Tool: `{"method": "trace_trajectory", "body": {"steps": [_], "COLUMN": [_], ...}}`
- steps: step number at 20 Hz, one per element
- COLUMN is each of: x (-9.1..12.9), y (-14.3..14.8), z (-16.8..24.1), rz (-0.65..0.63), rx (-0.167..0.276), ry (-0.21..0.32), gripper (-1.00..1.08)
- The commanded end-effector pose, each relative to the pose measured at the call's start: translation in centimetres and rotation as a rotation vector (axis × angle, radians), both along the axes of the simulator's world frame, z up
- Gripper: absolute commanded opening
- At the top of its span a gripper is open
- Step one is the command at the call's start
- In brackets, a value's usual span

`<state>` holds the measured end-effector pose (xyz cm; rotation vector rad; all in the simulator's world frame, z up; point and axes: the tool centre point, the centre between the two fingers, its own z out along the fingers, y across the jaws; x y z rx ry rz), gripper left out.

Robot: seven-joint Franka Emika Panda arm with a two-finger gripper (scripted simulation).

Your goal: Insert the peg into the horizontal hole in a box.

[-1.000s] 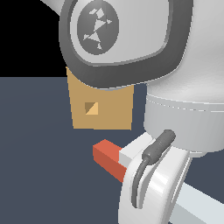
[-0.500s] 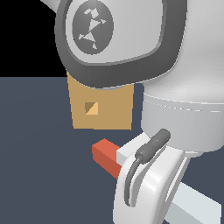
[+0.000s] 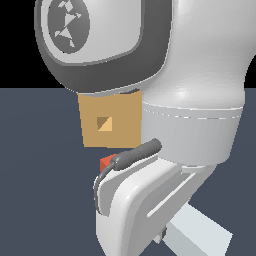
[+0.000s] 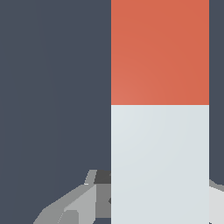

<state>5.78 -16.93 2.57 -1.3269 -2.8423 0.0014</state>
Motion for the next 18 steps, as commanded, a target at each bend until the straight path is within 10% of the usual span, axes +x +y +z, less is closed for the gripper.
{"method": "trace_trajectory", "body": {"steps": [1,18], "x": [-0.8,-9.4], "y": [0.1,3.7], "z": [0.5,3.4], "rz": [-0.041,-0.443], "rx": [-0.001,-0.002], "ry": [-0.004,-0.004], "gripper": [-1.00,-1.00]}}
